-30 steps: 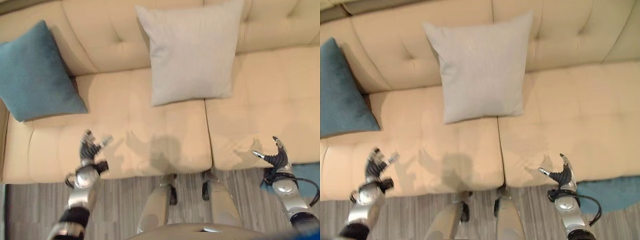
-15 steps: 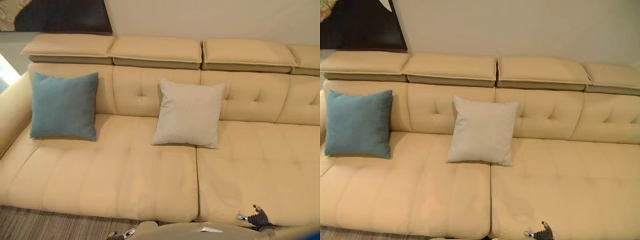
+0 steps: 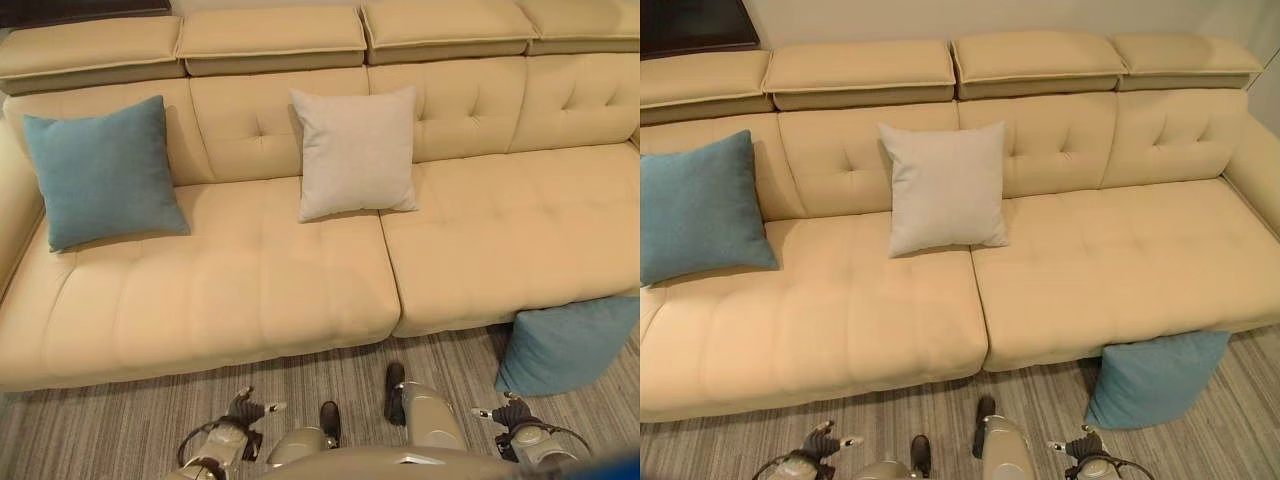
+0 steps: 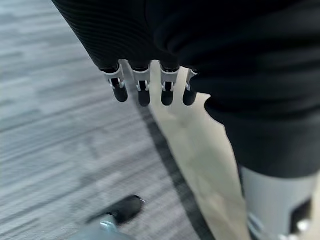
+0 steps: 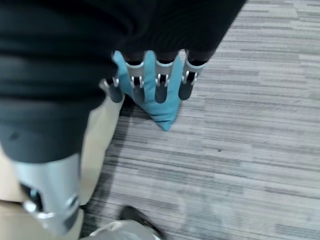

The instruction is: Pick up all the scattered cushions and arrange them neatly on the sofa.

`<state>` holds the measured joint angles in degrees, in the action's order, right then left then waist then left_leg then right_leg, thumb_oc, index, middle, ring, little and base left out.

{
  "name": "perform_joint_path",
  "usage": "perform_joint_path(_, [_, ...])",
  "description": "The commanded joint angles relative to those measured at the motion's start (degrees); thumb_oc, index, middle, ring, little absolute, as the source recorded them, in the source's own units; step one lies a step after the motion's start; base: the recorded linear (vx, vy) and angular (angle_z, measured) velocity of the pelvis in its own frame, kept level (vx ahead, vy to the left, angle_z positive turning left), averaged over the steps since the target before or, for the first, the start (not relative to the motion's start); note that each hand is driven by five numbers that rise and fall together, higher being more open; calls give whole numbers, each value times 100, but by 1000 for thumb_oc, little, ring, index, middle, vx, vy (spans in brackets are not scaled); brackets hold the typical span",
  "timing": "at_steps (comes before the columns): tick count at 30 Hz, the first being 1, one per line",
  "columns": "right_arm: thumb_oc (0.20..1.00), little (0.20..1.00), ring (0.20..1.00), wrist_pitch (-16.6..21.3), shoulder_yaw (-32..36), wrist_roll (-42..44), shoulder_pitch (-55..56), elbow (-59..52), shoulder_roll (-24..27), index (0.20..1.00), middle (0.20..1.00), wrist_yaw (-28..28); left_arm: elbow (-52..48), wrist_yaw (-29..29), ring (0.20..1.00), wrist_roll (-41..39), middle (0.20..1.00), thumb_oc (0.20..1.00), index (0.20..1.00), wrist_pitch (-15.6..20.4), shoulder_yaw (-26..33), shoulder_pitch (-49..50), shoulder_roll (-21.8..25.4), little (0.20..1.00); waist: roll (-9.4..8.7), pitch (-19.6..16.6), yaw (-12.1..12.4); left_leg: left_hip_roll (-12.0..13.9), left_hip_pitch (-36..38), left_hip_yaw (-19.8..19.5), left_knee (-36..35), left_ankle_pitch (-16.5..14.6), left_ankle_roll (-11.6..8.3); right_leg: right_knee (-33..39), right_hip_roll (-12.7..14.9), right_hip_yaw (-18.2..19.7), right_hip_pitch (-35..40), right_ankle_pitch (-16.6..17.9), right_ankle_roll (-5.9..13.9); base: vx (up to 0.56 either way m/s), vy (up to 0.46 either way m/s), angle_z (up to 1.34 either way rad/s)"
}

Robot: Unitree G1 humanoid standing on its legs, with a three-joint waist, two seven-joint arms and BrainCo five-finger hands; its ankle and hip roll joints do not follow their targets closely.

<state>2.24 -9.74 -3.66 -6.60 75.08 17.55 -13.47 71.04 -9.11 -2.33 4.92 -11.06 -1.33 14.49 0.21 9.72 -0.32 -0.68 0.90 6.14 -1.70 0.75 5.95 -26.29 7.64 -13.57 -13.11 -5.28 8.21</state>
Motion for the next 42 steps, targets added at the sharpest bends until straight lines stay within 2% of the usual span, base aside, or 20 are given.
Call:
perform_joint_path(1, [1000, 1000, 1000, 2, -171, -77, -194, -153, 101, 1000, 1000, -79, 4, -53, 1000, 113, 1000, 1000, 1000, 41, 65, -23, 56, 1000, -214, -338, 415, -196, -329, -318, -125, -176, -490, 1886, -130, -211, 1454, 40, -67, -196, -115, -59])
perform_joint_path(3, [1000, 1000, 1000, -8, -191, -59, -212, -156, 91, 1000, 1000, -91, -3, -88, 1000, 75, 1000, 1000, 1000, 47, 102, 7, 60, 1000, -223, -347, 431, -176, -352, -298, -158, -129, -521, 2015, -186, -143, 1458, 18, -79, -125, -105, -68])
perform_joint_path(6, [1000, 1000, 1000, 3, -157, 110, -369, -181, 196, 1000, 1000, -133, -51, -174, 1000, -119, 1000, 1000, 1000, 80, 188, -75, 106, 1000, -225, -261, 436, -68, -667, -337, 60, 78, -724, 2531, -404, 33, 1547, -5, -211, -168, -147, -8])
perform_joint_path(9, [1000, 1000, 1000, 8, -67, 270, -445, -128, 248, 1000, 1000, -223, -111, -228, 1000, -206, 1000, 1000, 1000, 87, 195, -176, 145, 1000, -216, -82, 413, 30, -1119, -249, 679, 183, -931, 2764, -406, -170, 1627, 74, -311, -200, -74, 76])
perform_joint_path(12, [1000, 1000, 1000, -16, -43, 318, -488, -29, 262, 1000, 1000, -246, -32, -275, 1000, -257, 1000, 1000, 1000, 90, 271, -182, 174, 1000, -233, -45, 425, 60, -1094, -259, 899, 52, -962, 2838, -359, -215, 1665, 197, -344, -120, 17, 17])
perform_joint_path(13, [1000, 1000, 1000, -32, -24, 342, -556, 29, 258, 1000, 1000, -270, 51, -301, 1000, -275, 1000, 1000, 1000, 71, 320, -157, 174, 1000, -260, -77, 412, 46, -958, -406, 1005, -131, -945, 2861, -291, -157, 1647, 292, -331, -34, 62, -8])
perform_joint_path(15, [1000, 1000, 1000, -47, -23, 338, -594, 53, 255, 1000, 1000, -277, 91, -298, 1000, -287, 1000, 1000, 1000, 67, 321, -163, 154, 1000, -263, -65, 426, 32, -877, -543, 1063, -225, -950, 2865, -270, -117, 1646, 327, -329, -38, 77, -7])
perform_joint_path(16, [1000, 1000, 1000, -74, -30, 322, -661, 86, 249, 1000, 1000, -297, 147, -285, 1000, -313, 1000, 1000, 1000, 50, 297, -154, 84, 1000, -249, -79, 448, 6, -731, -952, 1124, -382, -967, 2869, -245, -5, 1610, 365, -321, -42, 118, -13])
perform_joint_path(17, [1000, 1000, 1000, -88, -42, 322, -708, 106, 234, 1000, 1000, -315, 165, -269, 1000, -331, 1000, 1000, 1000, 45, 261, -164, 35, 1000, -245, -92, 457, -17, -687, -1173, 1209, -476, -980, 2844, -219, 71, 1575, 381, -313, -57, 314, -33])
perform_joint_path(18, [1000, 1000, 1000, -156, -39, 280, -741, 121, 204, 1000, 1000, -297, 193, -218, 1000, -354, 1000, 1000, 1000, 32, 162, -137, -100, 1000, -109, -156, 421, -31, -465, -1553, 1034, -611, -991, 2800, -195, 195, 1514, 411, -268, -27, 247, -54])
perform_joint_path(21, [1000, 1000, 1000, -186, -21, 275, -776, 117, 145, 1000, 1000, -314, 246, -232, 1000, -245, 1000, 1000, 1000, -17, 79, -144, -174, 1000, -34, -244, 358, -19, -244, -1549, 673, -621, -925, 2803, -161, 243, 1473, 467, -224, 5, 261, -68])
perform_joint_path(26, [1000, 1000, 1000, -292, -111, 242, -856, 75, -113, 1000, 1000, -362, 302, -304, 1000, -30, 1000, 1000, 1000, -48, -126, -199, -258, 1000, 9, -234, 325, -228, -86, -1452, 416, -666, -749, 2724, 71, 405, 1151, 730, -25, -53, 227, -42])
perform_joint_path(27, [1000, 1000, 1000, -363, -188, 208, -919, 39, -273, 1000, 1000, -383, 317, -359, 1000, -34, 1000, 1000, 1000, -57, -132, -256, -268, 1000, 27, -154, 341, -295, -111, -1393, 415, -645, -673, 2505, 170, 456, 899, 818, 51, -168, 213, -72])
perform_joint_path(28, [1000, 1000, 1000, -376, -281, 189, -993, -6, -421, 1000, 1000, -393, 302, -379, 1000, 3, 1000, 1000, 1000, -61, -164, -332, -219, 1000, 57, -61, 370, -286, -159, -1284, 411, -598, -601, 2239, 191, 396, 708, 788, 83, -232, 256, -94])
perform_joint_path(30, [1000, 1000, 1000, -372, -386, 162, -1062, -13, -560, 1000, 1000, -430, 272, -393, 1000, 60, 1000, 1000, 1000, -65, -241, -430, -199, 1000, 103, -23, 470, -249, -229, -1131, 381, -541, -554, 1958, 258, -5, 664, 644, 31, -167, 140, -150])
perform_joint_path(32, [1000, 1000, 1000, -366, -456, 190, -1084, 1, -689, 1000, 1000, -467, 248, -411, 1000, 80, 1000, 1000, 1000, -70, -306, -475, -209, 1000, 142, -69, 520, -225, -239, -1012, 312, -467, -499, 1644, 215, -326, 757, 440, -74, -78, 99, -93])
perform_joint_path(33, [1000, 1000, 1000, -348, -503, 228, -1098, 8, -815, 1000, 1000, -502, 215, -415, 1000, 69, 1000, 1000, 1000, -48, -371, -516, -232, 1000, 140, -131, 623, -212, -239, -860, 259, -425, -484, 1574, 178, -622, 978, 228, -107, -62, 51, -36])
perform_joint_path(35, [1000, 1000, 1000, -367, -611, 321, -1273, -3, -970, 1000, 1000, -624, 167, -452, 1000, 74, 1000, 1000, 1000, -28, -535, -519, -348, 1000, 117, -259, 753, -200, -206, -642, 162, -365, -536, 2151, 82, -797, 1267, 251, -95, -32, -46, -100])
perform_joint_path(36, [1000, 1000, 1000, -367, -611, 321, -1273, -2, -969, 1000, 1000, -624, 167, -452, 1000, 74, 1000, 1000, 1000, -28, -535, -518, -350, 1000, 119, -257, 757, -198, -202, -639, 160, -365, -537, 2159, 78, -794, 1272, 256, -95, 30, -83, -112])
perform_joint_path(42, [1000, 1000, 1000, -392, -790, 484, -1435, 36, -1194, 1000, 1000, -822, 215, -470, 1000, 216, 1000, 1000, 1000, -94, -959, -556, -658, 1000, 287, -401, 645, -165, 172, -591, 27, -406, -589, 2823, -75, -656, 1757, 354, -127, 89, -22, -5])
